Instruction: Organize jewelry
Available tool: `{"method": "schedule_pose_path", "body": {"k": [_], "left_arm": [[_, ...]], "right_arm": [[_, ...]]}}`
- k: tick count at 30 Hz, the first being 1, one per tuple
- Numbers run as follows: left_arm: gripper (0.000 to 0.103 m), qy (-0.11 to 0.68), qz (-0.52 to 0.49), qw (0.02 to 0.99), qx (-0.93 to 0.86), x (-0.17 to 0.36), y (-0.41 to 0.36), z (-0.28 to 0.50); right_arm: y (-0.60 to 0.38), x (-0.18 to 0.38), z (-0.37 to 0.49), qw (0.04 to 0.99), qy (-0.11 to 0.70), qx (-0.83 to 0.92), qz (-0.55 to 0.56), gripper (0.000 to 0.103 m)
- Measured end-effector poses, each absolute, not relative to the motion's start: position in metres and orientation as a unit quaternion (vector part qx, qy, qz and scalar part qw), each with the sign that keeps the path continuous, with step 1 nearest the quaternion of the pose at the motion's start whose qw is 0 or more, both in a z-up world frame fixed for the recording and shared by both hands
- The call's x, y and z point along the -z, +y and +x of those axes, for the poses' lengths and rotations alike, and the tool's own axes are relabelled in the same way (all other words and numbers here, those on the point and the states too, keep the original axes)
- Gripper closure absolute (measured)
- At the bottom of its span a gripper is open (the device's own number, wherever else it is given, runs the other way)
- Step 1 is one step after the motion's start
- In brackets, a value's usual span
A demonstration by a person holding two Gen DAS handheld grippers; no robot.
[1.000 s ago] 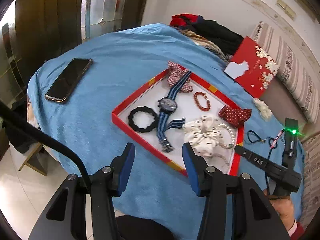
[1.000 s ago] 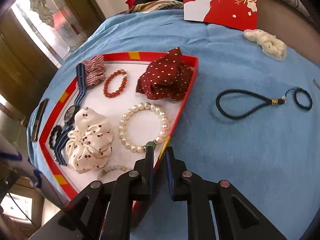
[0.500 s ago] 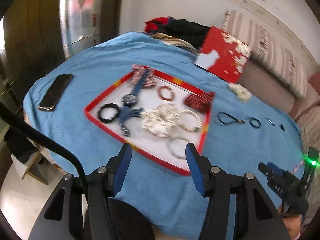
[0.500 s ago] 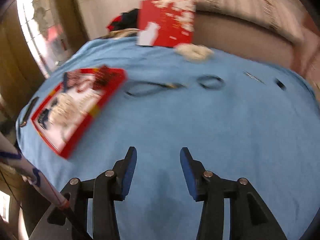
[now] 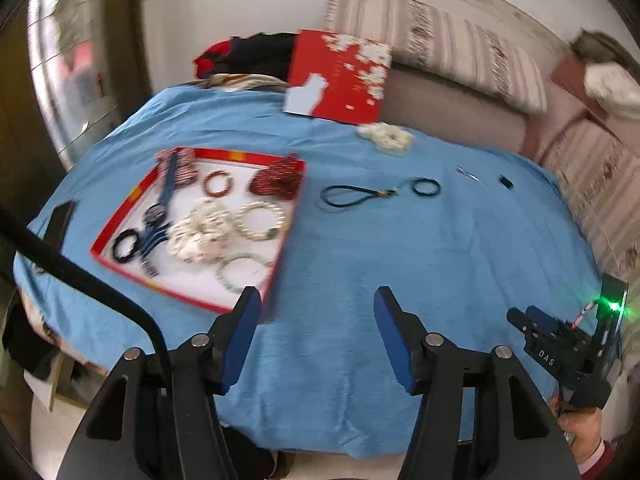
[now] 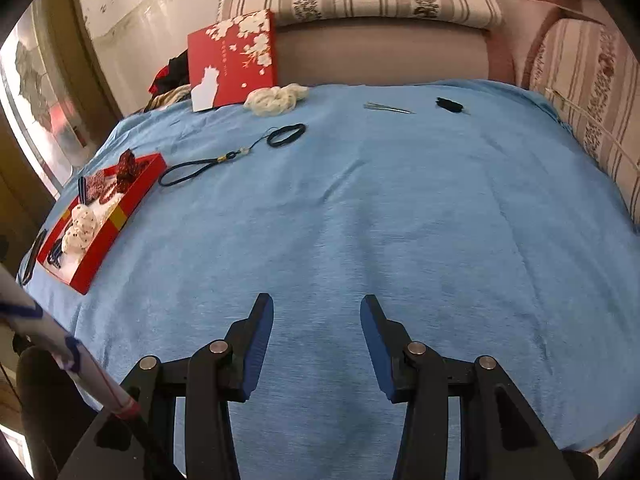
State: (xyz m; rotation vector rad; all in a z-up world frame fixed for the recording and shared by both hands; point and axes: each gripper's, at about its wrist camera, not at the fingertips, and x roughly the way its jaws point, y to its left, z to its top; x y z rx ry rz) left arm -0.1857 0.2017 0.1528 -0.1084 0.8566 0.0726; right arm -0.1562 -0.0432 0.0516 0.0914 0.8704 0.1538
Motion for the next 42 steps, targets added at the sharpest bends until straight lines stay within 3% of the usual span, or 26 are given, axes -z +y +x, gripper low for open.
{"method": "schedule_pose_path", "body": {"k": [10, 22, 23, 25, 26, 28, 33, 35, 37, 42], "left_arm": [[0.045, 0.480, -0.024, 0.876, 0.038, -0.094, 0.163, -0.060], [0.054, 0.539, 0.025, 0.842, 0.009, -0.016, 0.149, 0.063], [0.074, 0.540, 0.027, 0.841, 0.017, -0.018, 0.146, 0.061], [0.099, 0.562, -0.005, 0.826, 0.052, -0.021, 0.144, 0.053], [0.103, 0.574, -0.033, 0.815, 0.077, -0.020, 0.143, 0.048], [0.103, 0.598, -0.091, 0.785, 0.131, -0.016, 0.139, 0.028], [0.101, 0.576, -0.063, 0.801, 0.151, -0.031, 0.128, -0.021], [0.080, 0.557, -0.075, 0.815, 0.140, -0.040, 0.140, -0.026], [0.068, 0.529, -0.081, 0.840, 0.094, -0.050, 0.159, -0.022], [0.065, 0.471, -0.134, 0.870, 0.048, -0.072, 0.204, -0.003]], "right_arm": [[-0.070, -0.033, -0.127, 0.893, 0.438, -0.070, 0.083, 0.054], [-0.076, -0.022, -0.086, 0.883, 0.452, -0.071, 0.105, 0.054], [-0.076, -0.022, -0.084, 0.882, 0.453, -0.072, 0.108, 0.054], [-0.074, -0.021, -0.082, 0.881, 0.454, -0.074, 0.111, 0.054], [-0.073, -0.020, -0.081, 0.881, 0.455, -0.074, 0.110, 0.054], [-0.070, -0.019, -0.080, 0.880, 0.456, -0.077, 0.108, 0.054], [-0.068, -0.019, -0.081, 0.879, 0.460, -0.080, 0.097, 0.054], [-0.067, -0.021, -0.080, 0.879, 0.461, -0.082, 0.089, 0.054], [-0.065, -0.023, -0.076, 0.877, 0.464, -0.087, 0.092, 0.054], [-0.034, -0.038, -0.045, 0.873, 0.462, -0.130, 0.085, 0.050]]}}
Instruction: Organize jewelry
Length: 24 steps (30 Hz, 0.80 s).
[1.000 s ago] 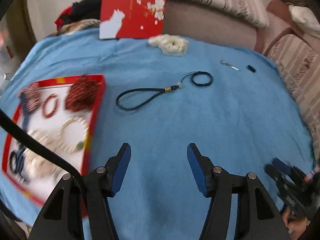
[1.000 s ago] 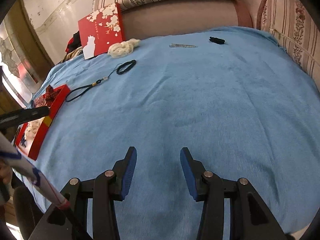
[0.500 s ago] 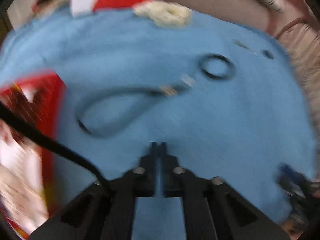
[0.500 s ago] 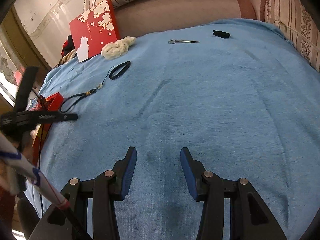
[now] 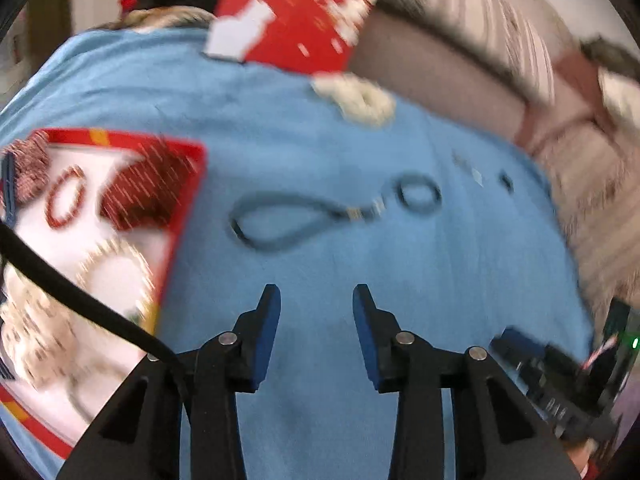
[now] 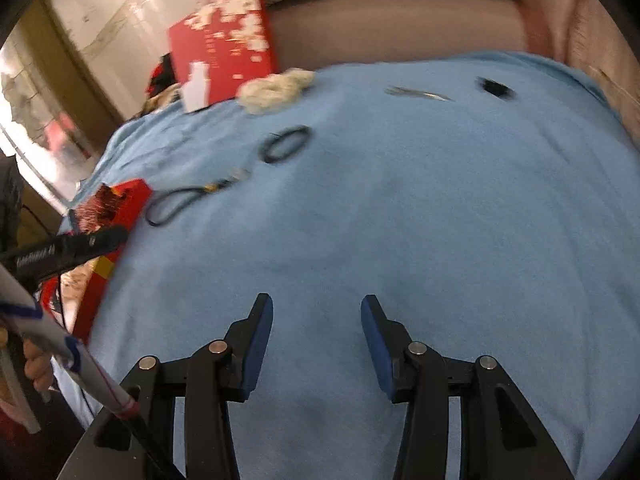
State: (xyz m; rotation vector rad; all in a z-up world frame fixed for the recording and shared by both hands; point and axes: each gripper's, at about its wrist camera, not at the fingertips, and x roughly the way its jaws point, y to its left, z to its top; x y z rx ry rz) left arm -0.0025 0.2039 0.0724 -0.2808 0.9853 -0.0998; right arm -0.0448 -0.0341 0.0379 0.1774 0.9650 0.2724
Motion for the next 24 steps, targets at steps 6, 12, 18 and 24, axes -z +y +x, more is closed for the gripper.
{"method": "schedule_pose_path", "body": {"k": [6, 12, 18, 24], "left_arm": [[0.059, 0.420, -0.125, 0.899, 0.007, -0.087, 0.232, 0.009], [0.059, 0.402, -0.129, 0.906, -0.022, -0.098, 0.261, 0.006], [0.059, 0.384, -0.174, 0.906, -0.041, -0.106, 0.293, 0.001], [0.059, 0.386, -0.174, 0.906, -0.021, -0.108, 0.282, -0.003]], "right_arm": [[0.035, -0.056, 0.021, 0.876, 0.449, -0.172, 0.044, 0.049], [0.118, -0.047, 0.074, 0.848, 0.462, -0.253, -0.061, 0.049], [0.138, -0.016, 0.081, 0.834, 0.496, -0.208, -0.123, 0.098], [0.095, -0.008, 0.048, 0.790, 0.574, -0.215, 0.023, 0.101]]}}
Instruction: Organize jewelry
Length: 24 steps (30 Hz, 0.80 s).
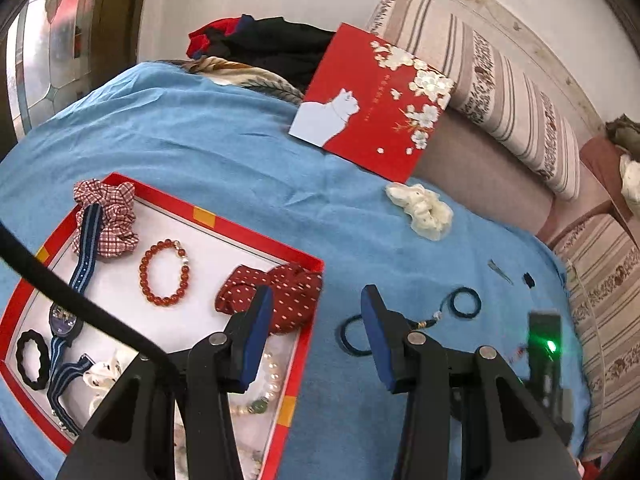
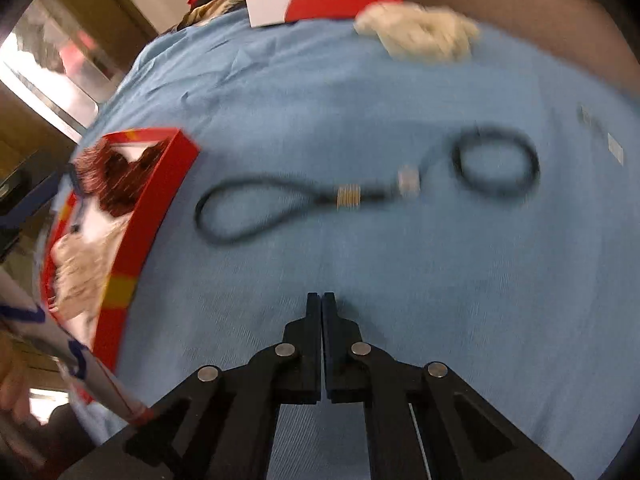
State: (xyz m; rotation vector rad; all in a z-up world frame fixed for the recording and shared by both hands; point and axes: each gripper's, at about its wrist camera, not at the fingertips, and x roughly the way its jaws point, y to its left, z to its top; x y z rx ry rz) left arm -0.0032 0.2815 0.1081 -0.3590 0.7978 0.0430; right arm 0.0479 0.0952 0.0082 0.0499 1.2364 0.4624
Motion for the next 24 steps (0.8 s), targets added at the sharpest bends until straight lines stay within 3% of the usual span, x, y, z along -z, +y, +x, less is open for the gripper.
{"method": "schedule_pose_path", "body": {"k": [2, 4, 5, 6, 10, 11, 12, 13, 18, 24], "left_arm": [[0.059, 0.387, -0.172, 0.906, -0.015, -0.109, 0.276, -0.007], [0.059, 0.387, -0.173, 0.906, -0.014, -0.108, 0.273, -0.009], [0.059, 0.388, -0.173, 0.905, -0.014, -0.108, 0.271, -0.010], [0.059, 0.388, -0.173, 0.905, -0.015, -0.108, 0.271, -0.010], [0.058, 0.392, -0.175, 0.903, -0.019, -0.105, 0.272, -0.009], [0.058, 0.392, -0.175, 0.903, -0.019, -0.104, 0.273, -0.009], [0.058, 0.392, -0.175, 0.903, -0.019, -0.103, 0.274, -0.008], [0.058, 0.392, -0.175, 0.903, -0.020, -0.101, 0.274, -0.007], [0.058, 0.403, -0.185, 0.896, -0.021, -0.094, 0.280, 0.002], [0.058, 0.403, -0.200, 0.893, -0.015, -0.094, 0.282, 0.001]], "right_arm": [[0.092, -0.012, 0.030, 0.789, 0.570, -0.227, 0.020, 0.099], [0.097, -0.022, 0.020, 0.805, 0.548, -0.226, -0.013, 0.077], [0.101, -0.028, 0.022, 0.820, 0.530, -0.212, -0.039, 0.054], [0.102, -0.033, 0.026, 0.831, 0.516, -0.202, -0.053, 0.047], [0.113, -0.050, 0.063, 0.856, 0.476, -0.190, -0.073, 0.048], [0.117, -0.050, 0.079, 0.854, 0.480, -0.189, -0.066, 0.053], [0.118, -0.047, 0.095, 0.849, 0.491, -0.191, -0.050, 0.066], [0.118, -0.041, 0.109, 0.839, 0.508, -0.193, -0.030, 0.070], [0.111, -0.013, 0.143, 0.800, 0.573, -0.179, 0.021, 0.071], [0.081, -0.005, 0.105, 0.736, 0.636, -0.205, 0.108, 0.071]]}}
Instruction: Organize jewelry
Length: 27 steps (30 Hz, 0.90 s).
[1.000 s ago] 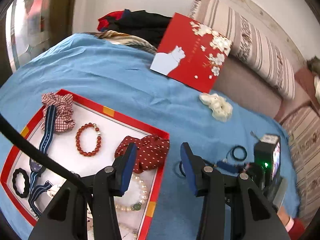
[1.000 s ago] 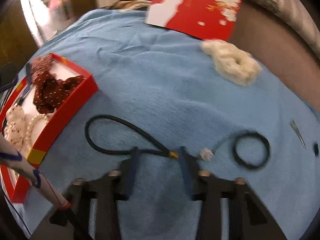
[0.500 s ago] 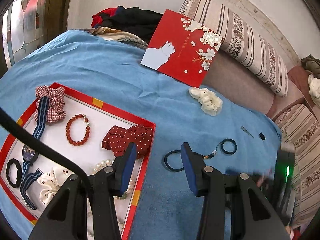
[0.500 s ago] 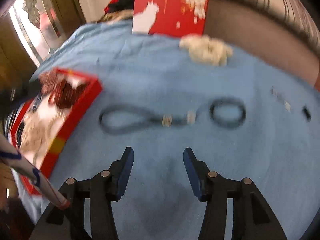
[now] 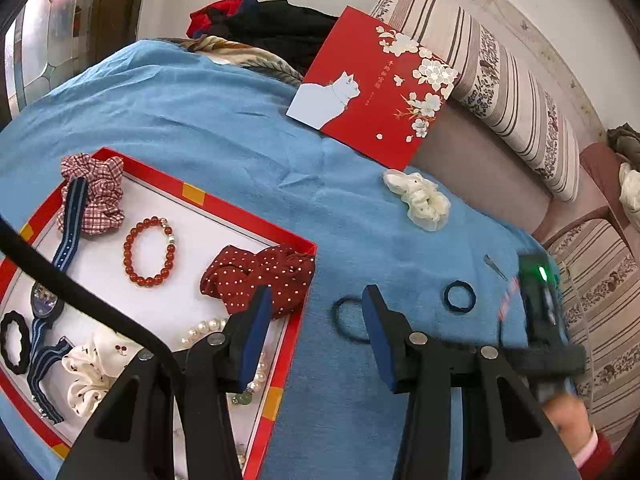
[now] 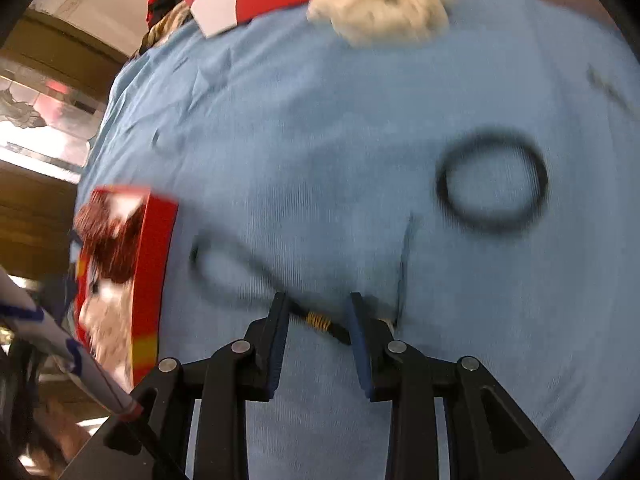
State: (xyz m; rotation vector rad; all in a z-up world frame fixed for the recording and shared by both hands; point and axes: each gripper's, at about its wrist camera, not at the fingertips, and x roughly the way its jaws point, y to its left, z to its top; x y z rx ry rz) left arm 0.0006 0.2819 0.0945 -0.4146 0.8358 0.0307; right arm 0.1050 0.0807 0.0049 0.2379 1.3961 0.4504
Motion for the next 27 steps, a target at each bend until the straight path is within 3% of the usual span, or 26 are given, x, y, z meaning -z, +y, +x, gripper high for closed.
{"method": "schedule_pose_path", "body": {"k": [7, 8, 11, 27], "left_arm": [[0.055, 0.404, -0.190, 0.895, -0.001, -0.095, 0.266, -0.006], [0.055, 0.407, -0.187, 0.894, 0.003, -0.093, 0.260, -0.006], [0.055, 0.419, -0.173, 0.891, 0.022, -0.087, 0.242, -0.005], [0.055, 0.540, -0.159, 0.823, 0.081, -0.011, 0.170, 0.019]], "right_arm": [[0.073, -0.011, 0.016, 0.744, 0.619, -0.232, 0.094, 0.071], [0.072, -0.013, 0.008, 0.751, 0.613, -0.232, 0.078, 0.069], [0.065, -0.023, -0.008, 0.778, 0.587, -0.220, 0.040, 0.049], [0.005, -0.042, 0.077, 0.863, 0.492, -0.107, 0.045, 0.049]]}}
